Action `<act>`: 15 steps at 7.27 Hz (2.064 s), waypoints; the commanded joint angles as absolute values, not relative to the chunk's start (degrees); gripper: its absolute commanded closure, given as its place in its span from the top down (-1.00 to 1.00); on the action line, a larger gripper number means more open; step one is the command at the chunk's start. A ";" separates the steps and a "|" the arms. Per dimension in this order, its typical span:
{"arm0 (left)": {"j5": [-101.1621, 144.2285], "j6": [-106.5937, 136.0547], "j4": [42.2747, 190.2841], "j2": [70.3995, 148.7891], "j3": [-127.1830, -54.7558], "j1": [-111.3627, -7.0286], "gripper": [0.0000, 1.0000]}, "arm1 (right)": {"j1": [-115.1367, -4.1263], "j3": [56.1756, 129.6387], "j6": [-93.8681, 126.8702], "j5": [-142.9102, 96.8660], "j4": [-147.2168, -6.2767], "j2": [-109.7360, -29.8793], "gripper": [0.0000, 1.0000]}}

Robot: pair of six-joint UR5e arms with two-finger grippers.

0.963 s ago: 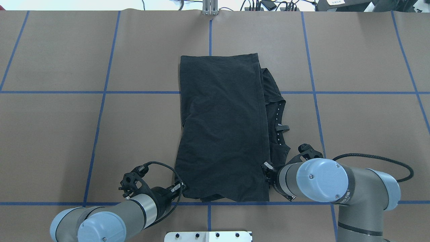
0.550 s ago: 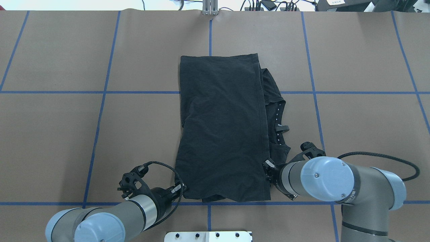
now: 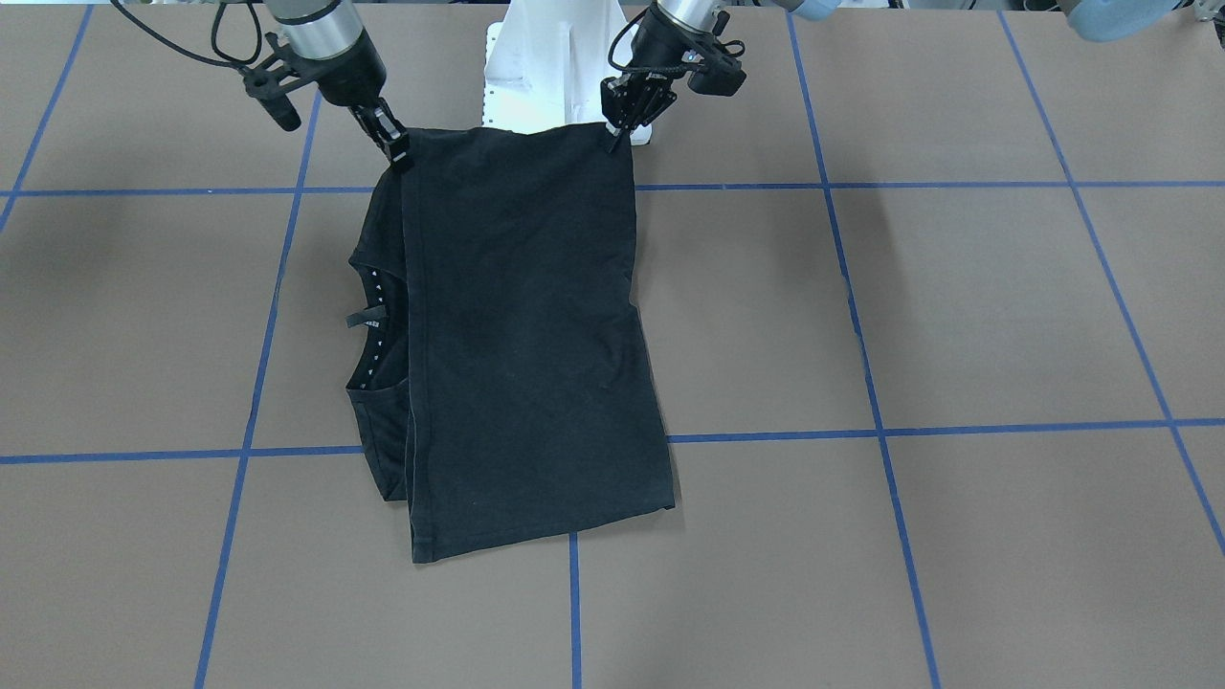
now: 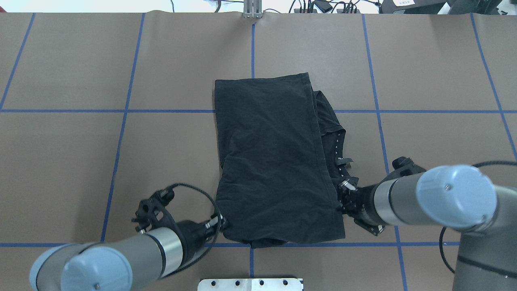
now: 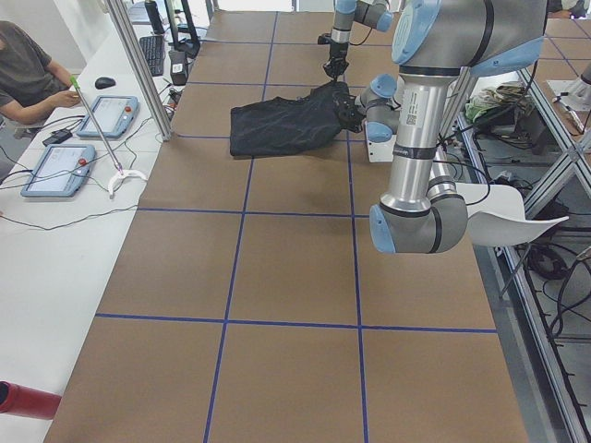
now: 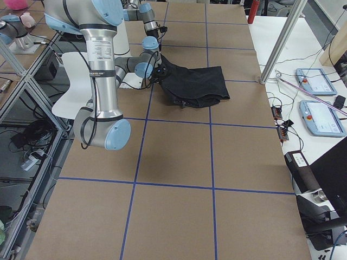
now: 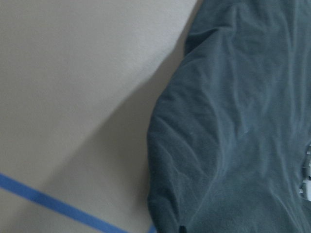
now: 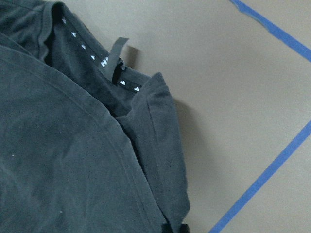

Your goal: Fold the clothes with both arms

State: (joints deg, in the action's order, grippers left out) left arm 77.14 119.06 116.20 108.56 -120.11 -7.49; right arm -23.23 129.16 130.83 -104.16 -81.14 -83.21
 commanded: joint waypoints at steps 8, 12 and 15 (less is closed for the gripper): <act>90.62 99.97 132.30 132.60 -72.25 -40.32 0.29 | -52.28 59.06 99.78 -121.55 -72.75 -37.92 0.34; 91.40 95.11 135.09 136.93 -65.65 -44.20 1.00 | -53.96 52.47 92.81 -121.29 -67.15 -35.33 1.00; 100.80 80.93 134.21 129.70 -75.69 -47.37 1.00 | -56.15 62.16 86.01 -121.99 -67.50 -44.23 1.00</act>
State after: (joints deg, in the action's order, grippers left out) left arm 97.75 88.40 134.64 134.97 -69.52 -46.12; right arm -55.09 56.02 90.58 -121.71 -67.18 -38.46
